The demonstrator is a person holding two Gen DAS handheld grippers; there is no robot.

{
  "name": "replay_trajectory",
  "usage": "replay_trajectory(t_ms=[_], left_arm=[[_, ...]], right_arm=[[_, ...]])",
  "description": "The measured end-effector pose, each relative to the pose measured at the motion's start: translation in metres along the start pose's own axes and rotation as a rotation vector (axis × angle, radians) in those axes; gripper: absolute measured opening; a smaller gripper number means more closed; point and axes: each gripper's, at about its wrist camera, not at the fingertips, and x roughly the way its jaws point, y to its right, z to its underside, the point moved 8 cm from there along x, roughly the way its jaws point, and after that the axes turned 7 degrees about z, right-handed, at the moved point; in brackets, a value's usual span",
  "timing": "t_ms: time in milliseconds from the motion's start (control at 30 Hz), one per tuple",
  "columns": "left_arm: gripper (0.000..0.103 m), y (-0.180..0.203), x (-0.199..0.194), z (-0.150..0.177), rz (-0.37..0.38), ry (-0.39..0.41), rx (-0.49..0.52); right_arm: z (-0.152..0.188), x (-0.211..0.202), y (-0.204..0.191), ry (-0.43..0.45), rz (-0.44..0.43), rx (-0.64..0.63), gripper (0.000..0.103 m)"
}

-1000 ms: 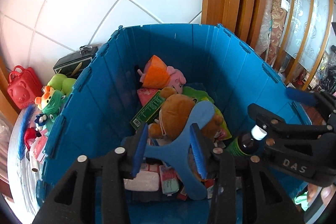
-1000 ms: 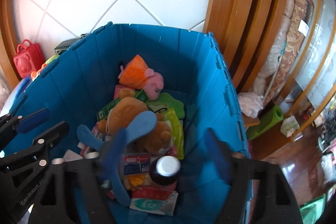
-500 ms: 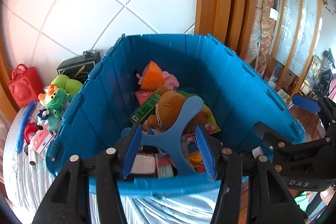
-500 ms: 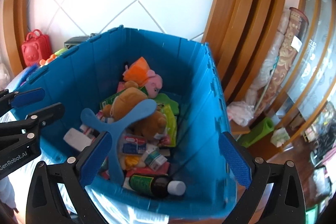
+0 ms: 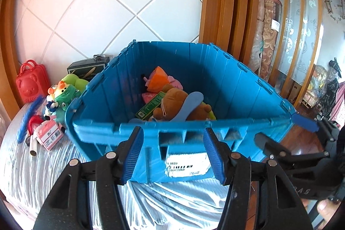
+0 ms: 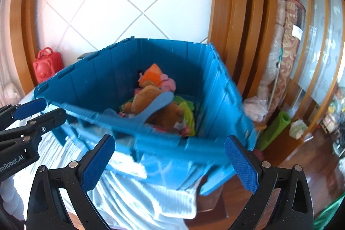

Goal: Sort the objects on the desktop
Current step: 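Withdraw both tools from the crate back to the pile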

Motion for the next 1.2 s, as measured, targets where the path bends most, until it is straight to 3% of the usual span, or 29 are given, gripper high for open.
replay_trajectory(t_ms=[500, 700, 1200], left_arm=[[0.057, -0.043, -0.047, 0.032, 0.010, 0.012, 0.042], [0.057, -0.090, -0.080, 0.048, -0.001, 0.019, 0.048], [0.057, -0.241, -0.158, 0.096, -0.053, -0.001, -0.044]], right_arm=[[0.028, -0.040, -0.067, 0.006, -0.017, 0.036, 0.103], [0.034, -0.057, -0.116, -0.008, -0.019, 0.053, 0.103], [0.051, -0.096, -0.274, -0.008, -0.071, 0.024, 0.103]])
